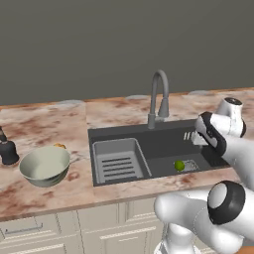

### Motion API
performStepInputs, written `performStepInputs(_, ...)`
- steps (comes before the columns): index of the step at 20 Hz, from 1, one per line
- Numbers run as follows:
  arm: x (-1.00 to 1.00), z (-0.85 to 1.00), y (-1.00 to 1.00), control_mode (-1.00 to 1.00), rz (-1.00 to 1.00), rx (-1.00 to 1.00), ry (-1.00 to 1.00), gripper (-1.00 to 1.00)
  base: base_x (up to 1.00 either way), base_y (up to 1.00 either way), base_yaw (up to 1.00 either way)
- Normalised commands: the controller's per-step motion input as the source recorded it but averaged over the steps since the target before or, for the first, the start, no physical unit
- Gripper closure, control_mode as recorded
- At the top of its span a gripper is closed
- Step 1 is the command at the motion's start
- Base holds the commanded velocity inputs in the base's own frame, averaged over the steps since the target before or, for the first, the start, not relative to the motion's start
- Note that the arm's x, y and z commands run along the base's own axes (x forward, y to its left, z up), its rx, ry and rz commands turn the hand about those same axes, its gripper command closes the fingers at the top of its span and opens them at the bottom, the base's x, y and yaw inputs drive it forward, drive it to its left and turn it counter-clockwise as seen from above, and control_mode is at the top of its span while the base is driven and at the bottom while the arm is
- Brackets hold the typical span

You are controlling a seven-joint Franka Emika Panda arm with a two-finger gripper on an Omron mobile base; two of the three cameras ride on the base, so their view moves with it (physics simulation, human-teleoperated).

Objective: Pick the lime from the sink and place it in the bowl. Then pick the bowl and place it in the microwave. Then close the microwave door and press the start button.

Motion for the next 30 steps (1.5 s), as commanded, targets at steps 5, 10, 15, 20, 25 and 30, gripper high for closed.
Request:
performStepInputs(5,0.45,-0.62,-0.06,-1.00,0.18,-0.08,-0.06,-1.00,0.00,0.00,0.00)
performStepInputs(10,0.38,-0.36,0.00,-1.00,0.11,-0.01,0.00,-1.00,0.00,0.00,0.00)
performStepInputs(15,0.19,-0.24,0.00,-1.00,0.12,0.00,0.02,-1.00,0.00,0.00,0.00)
performStepInputs(20,0.25,-0.34,0.02,-1.00,0.10,0.03,0.08,-1.00,0.00,0.00,0.00)
performStepInputs(25,0.28,-0.31,0.01,-1.00,0.04,0.03,0.09,-1.00,0.00,0.00,0.00)
performStepInputs(30,0.08,-0.30,0.00,-1.00,0.01,0.05,0.05,-1.00,0.00,0.00,0.00)
